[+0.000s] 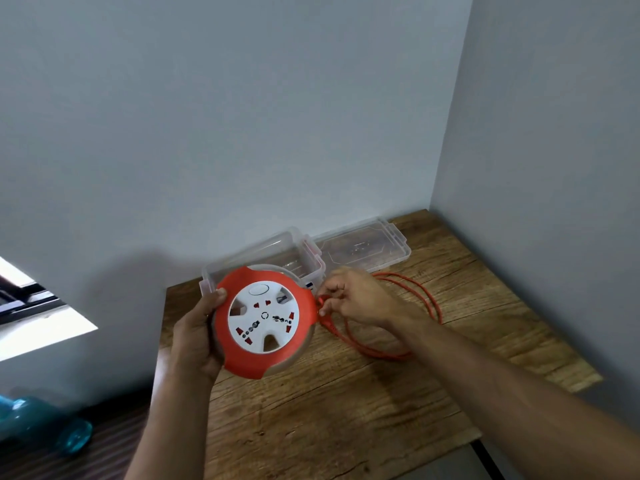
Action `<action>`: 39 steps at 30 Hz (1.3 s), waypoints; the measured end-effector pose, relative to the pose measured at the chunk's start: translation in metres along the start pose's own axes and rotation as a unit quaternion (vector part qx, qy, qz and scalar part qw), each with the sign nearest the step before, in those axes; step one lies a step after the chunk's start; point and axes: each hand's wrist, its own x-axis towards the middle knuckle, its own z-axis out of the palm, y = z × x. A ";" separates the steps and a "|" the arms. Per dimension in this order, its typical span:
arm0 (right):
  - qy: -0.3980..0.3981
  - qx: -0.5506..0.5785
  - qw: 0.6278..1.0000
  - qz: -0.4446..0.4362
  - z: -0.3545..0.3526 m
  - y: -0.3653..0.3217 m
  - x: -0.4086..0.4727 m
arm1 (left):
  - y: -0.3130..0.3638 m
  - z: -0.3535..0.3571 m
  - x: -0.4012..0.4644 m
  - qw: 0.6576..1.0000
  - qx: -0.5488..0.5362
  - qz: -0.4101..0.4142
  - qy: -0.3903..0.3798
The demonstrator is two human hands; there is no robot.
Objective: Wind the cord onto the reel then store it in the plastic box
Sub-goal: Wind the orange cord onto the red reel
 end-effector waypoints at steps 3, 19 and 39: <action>0.085 0.009 0.995 -0.055 -0.001 -0.001 -0.005 | 0.004 -0.004 0.001 1.000 0.003 0.013 0.004; -0.115 0.281 0.929 0.212 0.029 -0.008 -0.017 | 0.011 -0.004 0.002 0.980 -0.052 0.177 0.081; -0.008 -0.148 0.987 -0.055 0.051 -0.079 0.007 | 0.001 0.009 -0.003 0.987 0.006 0.113 0.112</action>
